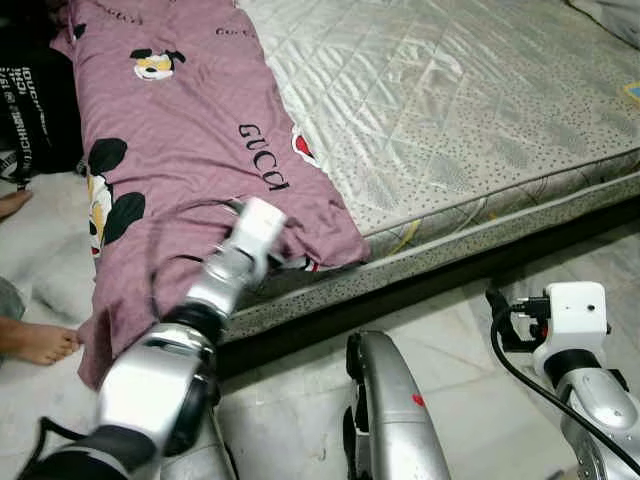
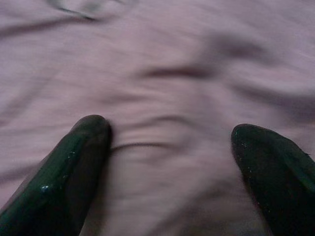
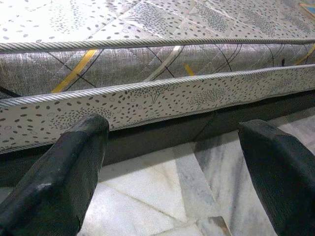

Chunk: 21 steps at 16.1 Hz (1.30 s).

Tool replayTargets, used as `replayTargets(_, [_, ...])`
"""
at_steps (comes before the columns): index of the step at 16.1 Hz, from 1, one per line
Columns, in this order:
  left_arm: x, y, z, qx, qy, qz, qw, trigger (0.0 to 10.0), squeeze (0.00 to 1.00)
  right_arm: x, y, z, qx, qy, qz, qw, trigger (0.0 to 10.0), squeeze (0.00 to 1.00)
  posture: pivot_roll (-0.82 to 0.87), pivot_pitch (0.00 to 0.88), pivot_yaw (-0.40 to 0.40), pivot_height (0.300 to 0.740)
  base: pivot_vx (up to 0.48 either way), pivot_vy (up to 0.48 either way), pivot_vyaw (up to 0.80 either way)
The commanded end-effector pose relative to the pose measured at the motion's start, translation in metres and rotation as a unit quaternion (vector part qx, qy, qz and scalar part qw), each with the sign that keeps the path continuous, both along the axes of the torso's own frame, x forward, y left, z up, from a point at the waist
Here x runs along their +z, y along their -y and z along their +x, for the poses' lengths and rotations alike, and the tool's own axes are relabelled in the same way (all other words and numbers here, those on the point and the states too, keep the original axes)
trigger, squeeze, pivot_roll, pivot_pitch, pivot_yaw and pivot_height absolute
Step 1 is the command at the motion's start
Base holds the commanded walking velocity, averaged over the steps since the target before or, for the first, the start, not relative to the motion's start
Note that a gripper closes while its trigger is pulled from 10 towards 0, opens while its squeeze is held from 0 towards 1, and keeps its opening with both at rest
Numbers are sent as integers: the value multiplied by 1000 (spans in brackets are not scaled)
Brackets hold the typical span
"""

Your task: Clean up the room

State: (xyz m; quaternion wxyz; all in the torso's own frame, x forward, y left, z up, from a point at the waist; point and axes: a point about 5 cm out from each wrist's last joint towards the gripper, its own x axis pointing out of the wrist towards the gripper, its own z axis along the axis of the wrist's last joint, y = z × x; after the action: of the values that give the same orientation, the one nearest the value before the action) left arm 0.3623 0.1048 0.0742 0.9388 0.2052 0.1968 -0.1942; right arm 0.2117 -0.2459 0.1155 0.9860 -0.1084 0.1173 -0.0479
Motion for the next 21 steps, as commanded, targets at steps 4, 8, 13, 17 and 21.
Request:
replayTargets(4, [-45,27,-37,-104,-103,23,989,10000,0,-1,1,3,0,-7,-1,1000,10000,0,-248,135,-29,530,0,0,0])
replayTargets(8, [-60,33,-52,-129,-127,30,983,10000,0,-2,-1,10,1,0,2,1000,10000,0,-228,108,-25,530,0,0,0])
replayTargets(13, [-29,37,-28,-145,-44,36,988,10000,0,-2,-12,26,8,21,12,1000,10000,0,-185,63,-18,530,0,0,0])
replayTargets(17, [-3,57,-19,-194,14,22,981,10000,0,-4,-24,39,23,30,24,999,10000,0,-150,34,-23,530,0,0,0])
replayTargets(21, [-15,79,-36,-256,-11,23,966,10000,0,-7,-28,44,20,37,27,999,10000,0,-150,13,6,530,0,0,0])
